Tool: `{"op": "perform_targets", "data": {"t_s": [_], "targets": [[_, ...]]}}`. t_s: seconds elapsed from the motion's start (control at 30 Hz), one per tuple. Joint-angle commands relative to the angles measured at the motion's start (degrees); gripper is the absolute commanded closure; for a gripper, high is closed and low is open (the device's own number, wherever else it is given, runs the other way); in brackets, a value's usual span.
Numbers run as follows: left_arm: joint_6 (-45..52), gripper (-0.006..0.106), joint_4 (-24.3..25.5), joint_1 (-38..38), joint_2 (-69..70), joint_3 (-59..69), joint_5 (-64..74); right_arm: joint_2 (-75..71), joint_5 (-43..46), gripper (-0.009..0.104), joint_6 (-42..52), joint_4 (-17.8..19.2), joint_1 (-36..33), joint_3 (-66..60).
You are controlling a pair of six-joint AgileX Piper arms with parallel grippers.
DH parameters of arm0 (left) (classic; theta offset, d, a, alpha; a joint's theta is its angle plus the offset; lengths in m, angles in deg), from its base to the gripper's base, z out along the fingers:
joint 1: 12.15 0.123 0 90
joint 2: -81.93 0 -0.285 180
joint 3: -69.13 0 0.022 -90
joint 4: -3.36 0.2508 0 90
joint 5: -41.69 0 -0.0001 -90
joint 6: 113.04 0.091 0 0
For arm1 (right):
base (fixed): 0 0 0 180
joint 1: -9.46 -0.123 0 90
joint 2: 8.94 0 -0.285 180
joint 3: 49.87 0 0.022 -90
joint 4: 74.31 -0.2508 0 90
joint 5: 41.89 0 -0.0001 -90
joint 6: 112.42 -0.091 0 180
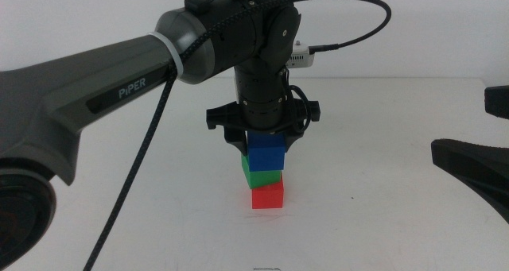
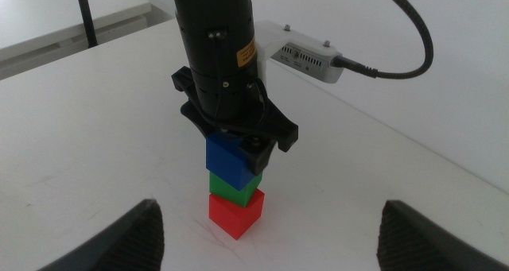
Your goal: Stack red cubes first, then green, then blue cubes in a specific spot.
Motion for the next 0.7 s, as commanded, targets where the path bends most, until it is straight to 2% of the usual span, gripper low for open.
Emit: {"op": "perform_targets", "data": {"t_s": [0.0,0.07,0.1,0.33,0.57,0.67], "targets": [[-0.59,0.021,0.03,-0.18,2.99,-1.28,3.73,-0.01,4.41,0.013,0.5,-0.31,0.51,1.54],[-0.53,0.008,0.08,-0.18,2.99,-1.28,3.73,-0.01,4.41,0.013,0.5,-0.31,0.51,1.54],[-0.47,0.007,0.08,-0.18,2.99,-1.33,3.73,-0.01,4.41,0.013,0.5,-0.31,0.51,1.54],[3.84,0.007,-0.05,-0.18,4.12,-2.66,4.81,-0.01,4.41,0.013,0.5,-0.31,0.51,1.54],[8.87,0.007,0.08,-0.1,12.85,-2.74,4.76,-0.01,4.41,0.013,0.5,-0.31,0.51,1.54],[11.97,0.007,4.15,-0.04,17.05,-2.68,4.76,-0.01,4.41,0.013,0.5,-0.31,0.51,1.54]]}}
